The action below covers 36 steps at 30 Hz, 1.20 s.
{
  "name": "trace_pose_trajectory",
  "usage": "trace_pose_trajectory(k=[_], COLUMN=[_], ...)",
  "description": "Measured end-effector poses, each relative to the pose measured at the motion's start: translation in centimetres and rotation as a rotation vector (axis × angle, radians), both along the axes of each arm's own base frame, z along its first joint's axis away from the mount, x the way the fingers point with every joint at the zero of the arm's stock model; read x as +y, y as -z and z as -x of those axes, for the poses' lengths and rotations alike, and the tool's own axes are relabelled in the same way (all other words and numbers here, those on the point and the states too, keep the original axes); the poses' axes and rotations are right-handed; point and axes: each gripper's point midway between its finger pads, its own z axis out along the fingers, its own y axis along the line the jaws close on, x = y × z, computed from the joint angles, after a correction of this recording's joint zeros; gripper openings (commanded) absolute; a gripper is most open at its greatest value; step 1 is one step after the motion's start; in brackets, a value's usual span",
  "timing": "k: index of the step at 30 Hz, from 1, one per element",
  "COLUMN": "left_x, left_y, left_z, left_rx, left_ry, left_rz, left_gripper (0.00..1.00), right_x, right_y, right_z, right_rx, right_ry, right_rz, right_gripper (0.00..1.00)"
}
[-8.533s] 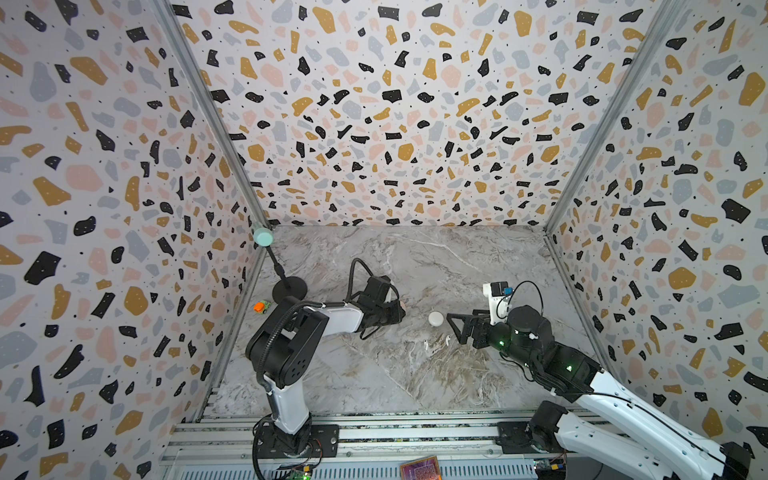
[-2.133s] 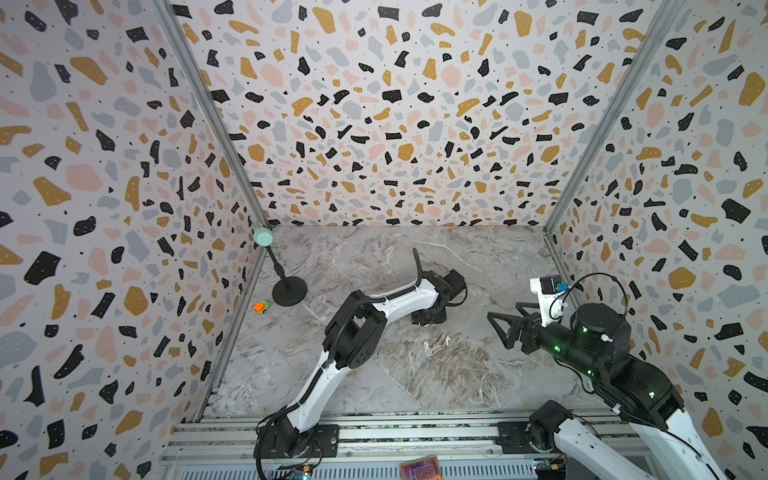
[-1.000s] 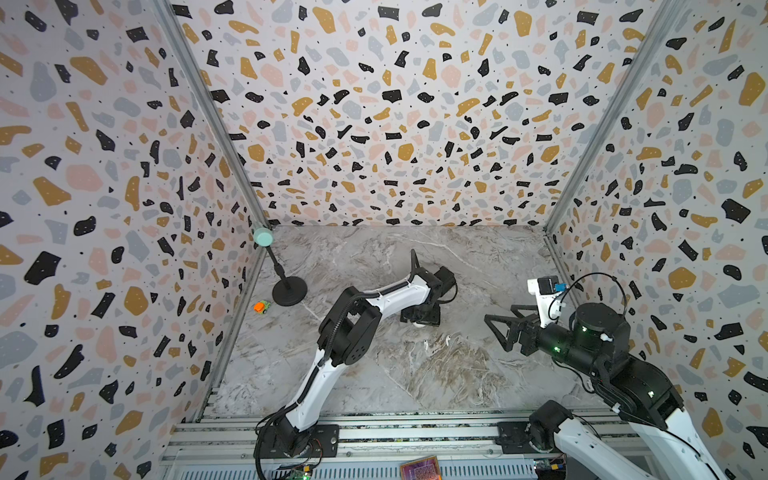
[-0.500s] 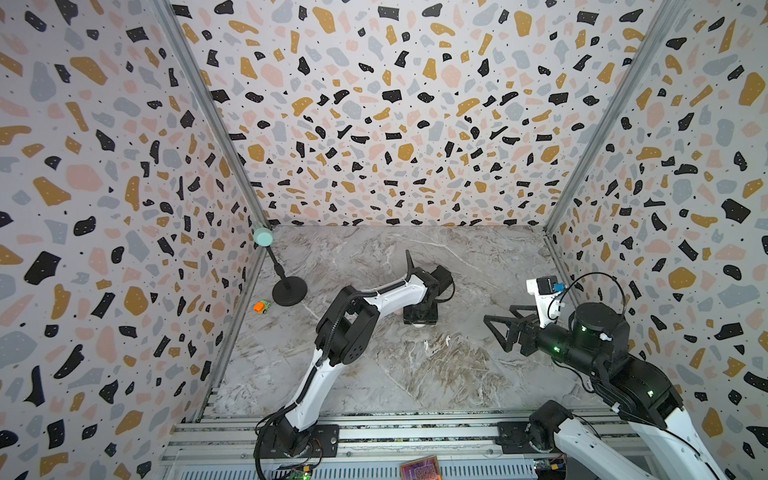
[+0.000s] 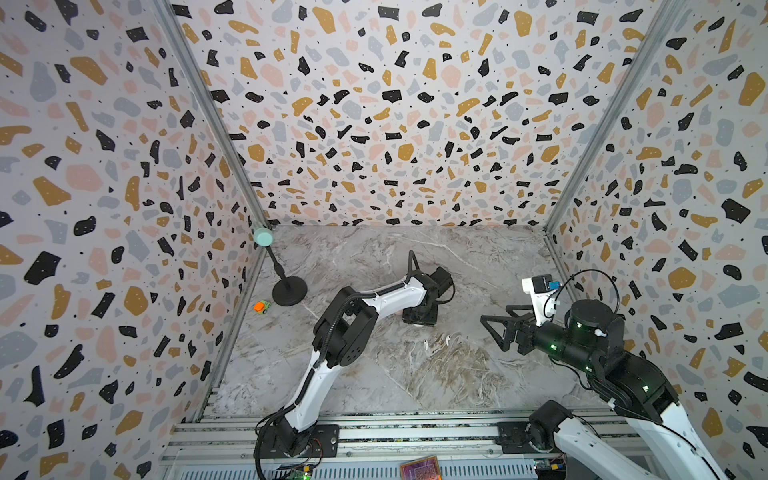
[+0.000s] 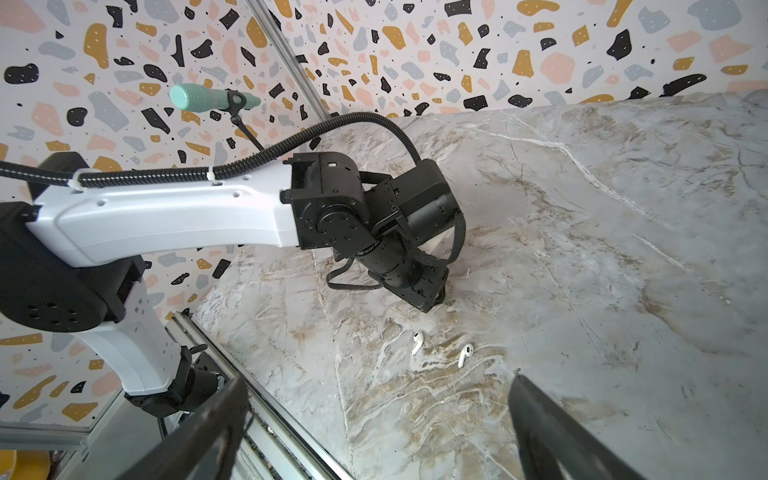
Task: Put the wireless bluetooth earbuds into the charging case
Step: 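Lift the white round case off the table with the left gripper, then carry the white case toward the right gripper while the right gripper approaches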
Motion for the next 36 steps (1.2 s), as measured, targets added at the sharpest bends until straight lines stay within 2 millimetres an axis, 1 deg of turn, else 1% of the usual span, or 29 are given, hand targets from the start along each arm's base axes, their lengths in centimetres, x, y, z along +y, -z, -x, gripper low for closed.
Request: trace_pose_trajectory(k=[2,5,8,10,13,18,22,24,26,27,29,32,36], left_x=[0.2,1.2,1.7,1.7,2.1,1.7,2.9,3.7,4.1,4.3,4.5,4.9,5.5], left_y=[-0.1,-0.6,-2.2,-3.9,-6.9,-11.9,-15.0,-16.5,-17.8,-18.4,-18.9,-18.5,-17.3], left_z=[0.6,1.7,2.6,3.1,3.8,3.8,4.8,5.5,6.1,6.8,8.5,11.3,12.9], left_rx=[-0.014,-0.035,-0.095,-0.162,-0.279,-0.507,-0.692,-0.775,-0.852,-0.901,-0.971,-1.030,-1.074], left_ry=[0.047,0.097,0.143,0.180,0.250,0.393,0.506,0.561,0.625,0.673,0.770,0.919,1.051], left_rz=[-0.006,-0.005,0.061,0.145,0.246,0.379,0.421,0.415,0.406,0.397,0.385,0.365,0.303], left_gripper=[0.00,0.00,0.00,0.00,0.00,0.00,0.00,0.00,0.00,0.00,0.00,0.00,0.00], right_x=[0.1,0.2,0.3,0.5,0.9,1.7,2.7,3.3,3.9,4.2,4.9,6.3,7.8], right_y=[0.1,0.1,0.1,0.1,0.2,1.0,1.8,2.0,2.3,2.4,2.8,3.6,4.4], right_z=[0.0,0.0,0.0,-0.1,-0.3,-0.6,-0.9,-1.2,-1.4,-1.6,-1.9,-2.2,-2.0], right_rx=[0.006,0.014,0.018,0.020,0.028,0.054,0.084,0.097,0.111,0.121,0.142,0.182,0.221], right_ry=[-0.002,-0.005,-0.009,-0.013,-0.025,-0.048,-0.080,-0.100,-0.120,-0.132,-0.154,-0.210,-0.291], right_rz=[-0.002,-0.006,-0.012,-0.017,-0.025,-0.037,-0.047,-0.054,-0.059,-0.062,-0.066,-0.076,-0.099], right_gripper=[0.98,0.98,0.98,0.98,0.98,0.98,0.98,0.97,0.95,0.94,0.92,0.88,0.80])
